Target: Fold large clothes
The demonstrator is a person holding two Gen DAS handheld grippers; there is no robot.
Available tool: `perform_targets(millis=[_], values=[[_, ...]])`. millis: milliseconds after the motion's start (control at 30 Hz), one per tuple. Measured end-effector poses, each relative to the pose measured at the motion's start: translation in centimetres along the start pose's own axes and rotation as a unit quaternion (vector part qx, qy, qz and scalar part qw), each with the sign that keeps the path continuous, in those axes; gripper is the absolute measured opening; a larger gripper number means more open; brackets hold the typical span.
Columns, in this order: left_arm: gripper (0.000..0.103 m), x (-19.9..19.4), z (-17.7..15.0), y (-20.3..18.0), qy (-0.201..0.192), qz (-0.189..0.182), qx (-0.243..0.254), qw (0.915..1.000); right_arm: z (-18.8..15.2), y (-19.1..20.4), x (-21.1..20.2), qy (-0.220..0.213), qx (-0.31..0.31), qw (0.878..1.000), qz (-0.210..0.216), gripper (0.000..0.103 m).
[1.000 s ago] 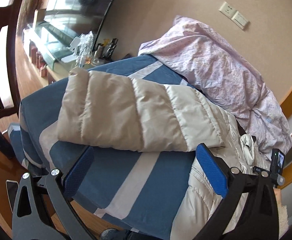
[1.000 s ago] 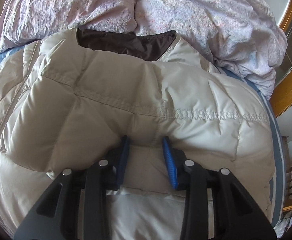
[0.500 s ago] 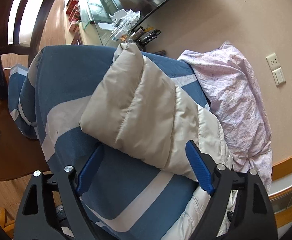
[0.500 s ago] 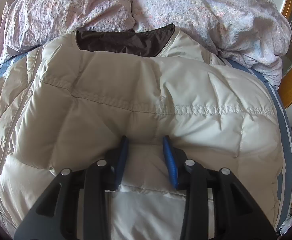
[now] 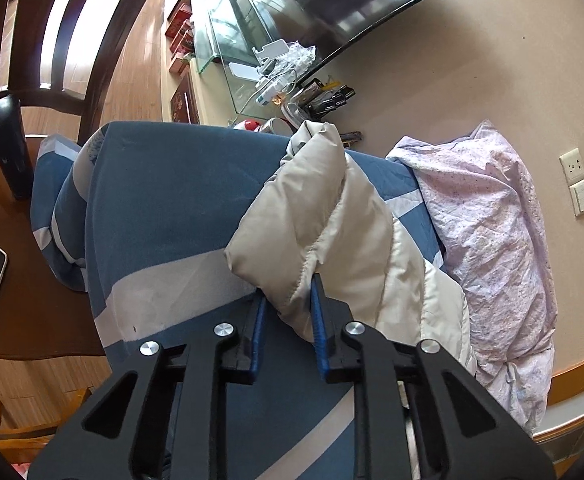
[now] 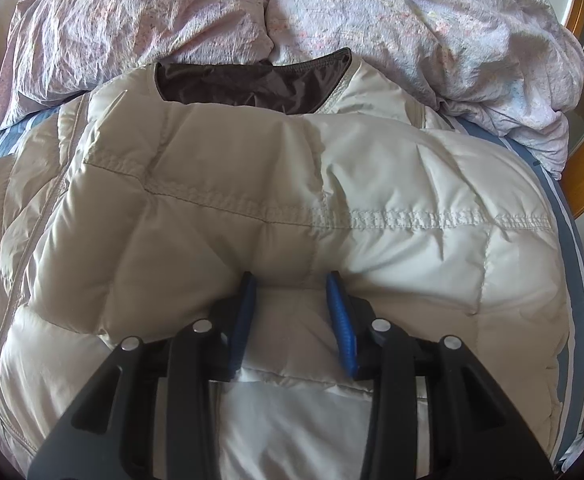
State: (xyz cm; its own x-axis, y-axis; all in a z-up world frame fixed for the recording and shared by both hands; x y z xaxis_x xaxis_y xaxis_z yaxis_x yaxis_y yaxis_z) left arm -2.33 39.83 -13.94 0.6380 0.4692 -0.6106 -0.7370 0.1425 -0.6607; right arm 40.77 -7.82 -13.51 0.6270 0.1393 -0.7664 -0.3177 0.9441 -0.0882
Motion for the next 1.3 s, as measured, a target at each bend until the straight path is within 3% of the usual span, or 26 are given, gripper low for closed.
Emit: perform_targets(millis=[300, 500, 667, 800, 967, 1300], values=[[0.012, -2.9, 2.4, -5.9, -0.048, -0.068, 0.052, 0.9952, 0.0, -0.1, 0.0, 0.001, 0.003, 1.0, 0.011, 0.039], [0.011, -5.9, 3.1, -13.2, -0.066, -0.135, 0.109, 0.9827, 0.1, -0.1, 0.1, 0.001, -0.001, 1.0, 0.011, 0.039], [0.011, -8.9, 1.5, -20.7, -0.069, -0.205, 0.168, 0.9617, 0.1, 0.0, 0.1, 0.003, -0.001, 1.0, 0.013, 0.039], [0.011, -10.4, -1.3, -25.8, -0.047, -0.261, 0.203, 0.9426, 0.1, -0.2, 0.2, 0.005, 0.005, 1.0, 0.019, 0.04], [0.011, -11.0, -6.7, -31.0, 0.008, -0.331, 0.227, 0.9158, 0.2, -0.5, 0.2, 0.008, 0.02, 0.999, 0.034, 0.04], [0.011, -10.9, -19.0, -36.9, 0.111, -0.404, 0.273, 0.8659, 0.0, -0.9, 0.0, 0.006, 0.043, 0.997, 0.068, 0.045]])
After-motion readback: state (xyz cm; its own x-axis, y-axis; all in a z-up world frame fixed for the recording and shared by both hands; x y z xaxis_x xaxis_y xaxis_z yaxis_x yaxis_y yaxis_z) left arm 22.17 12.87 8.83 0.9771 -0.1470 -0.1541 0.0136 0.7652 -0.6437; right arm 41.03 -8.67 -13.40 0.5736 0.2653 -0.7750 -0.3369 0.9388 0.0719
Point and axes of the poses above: each gripper's, at about its wrist camera, not at the fingertips, and x roughly the way its jaws point, y to its left, z to its top, the point moved 6 cm from there along x, roughly the way its jaws point, and after that the axes turned 8 degrees about -y, right-handed, at the moved point
